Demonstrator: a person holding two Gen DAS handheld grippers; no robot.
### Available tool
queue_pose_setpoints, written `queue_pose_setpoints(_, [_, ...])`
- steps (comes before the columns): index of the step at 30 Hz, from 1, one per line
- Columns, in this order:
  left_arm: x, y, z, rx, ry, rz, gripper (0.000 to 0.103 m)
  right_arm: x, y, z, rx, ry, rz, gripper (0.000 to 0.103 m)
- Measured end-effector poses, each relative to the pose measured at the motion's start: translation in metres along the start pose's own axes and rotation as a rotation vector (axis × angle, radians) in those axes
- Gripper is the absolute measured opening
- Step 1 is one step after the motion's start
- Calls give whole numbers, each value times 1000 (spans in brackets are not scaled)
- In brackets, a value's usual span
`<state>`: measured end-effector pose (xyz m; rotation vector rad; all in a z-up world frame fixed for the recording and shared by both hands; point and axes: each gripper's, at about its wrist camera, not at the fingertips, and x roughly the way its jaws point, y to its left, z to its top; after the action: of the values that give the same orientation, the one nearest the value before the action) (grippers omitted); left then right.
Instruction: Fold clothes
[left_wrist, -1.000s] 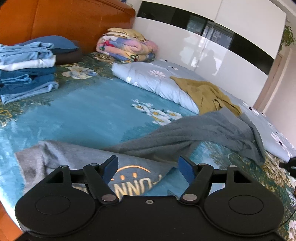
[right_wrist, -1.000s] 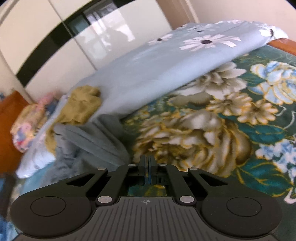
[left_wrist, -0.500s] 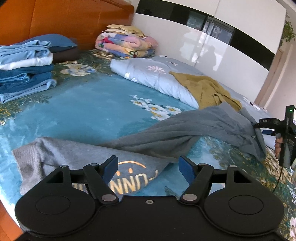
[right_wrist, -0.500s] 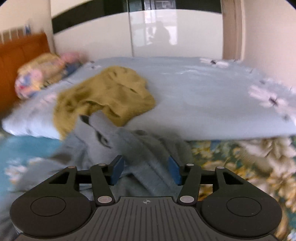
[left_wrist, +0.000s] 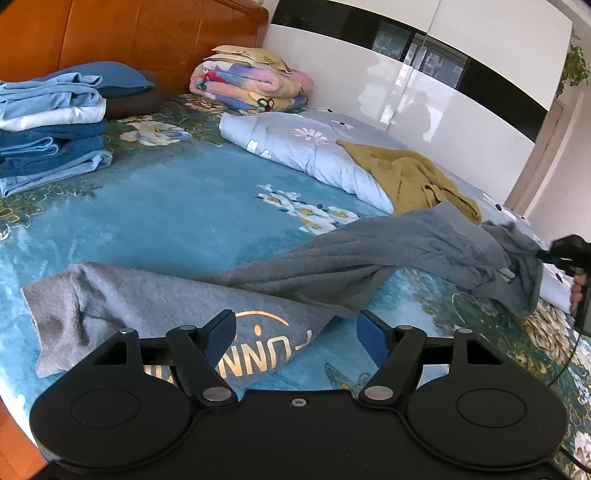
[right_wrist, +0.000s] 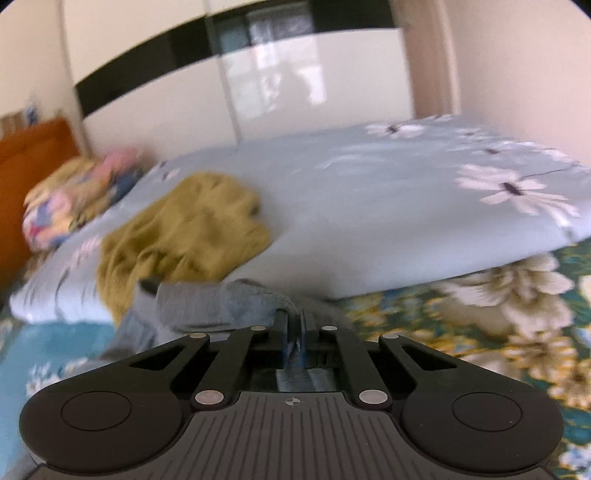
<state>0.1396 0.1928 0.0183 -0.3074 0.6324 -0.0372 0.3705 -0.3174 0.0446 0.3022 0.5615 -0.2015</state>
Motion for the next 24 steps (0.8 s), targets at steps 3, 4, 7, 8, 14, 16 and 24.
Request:
queue_pose_setpoints(3, [-1, 0, -1, -5, -3, -3, 70, -18, -34, -6, 87, -32, -47, 4])
queue_pose_setpoints(4, [-2, 1, -1, -7, -3, -3, 70, -21, -45, -10, 106, -28, -64, 4])
queue_pose_setpoints(7, [-1, 1, -2, -9, -2, -4, 70, -19, -73, -28, 127, 38, -136, 5])
queue_pose_setpoints(8, [-1, 0, -2, -8, -1, -4, 70, -16, -82, -35, 140, 73, -163, 5])
queue_pose_setpoints(14, [4, -2, 0, 12, 14, -1, 70, -26, -106, -67, 237, 137, -147, 18])
queue_pose_setpoints(16, [7, -2, 3, 19, 16, 3, 70, -37, -102, -71, 210, 127, -131, 23])
queue_pose_setpoints(24, [49, -20, 37, 93, 36, -29, 70, -63, -76, -61, 80, 69, 24, 33])
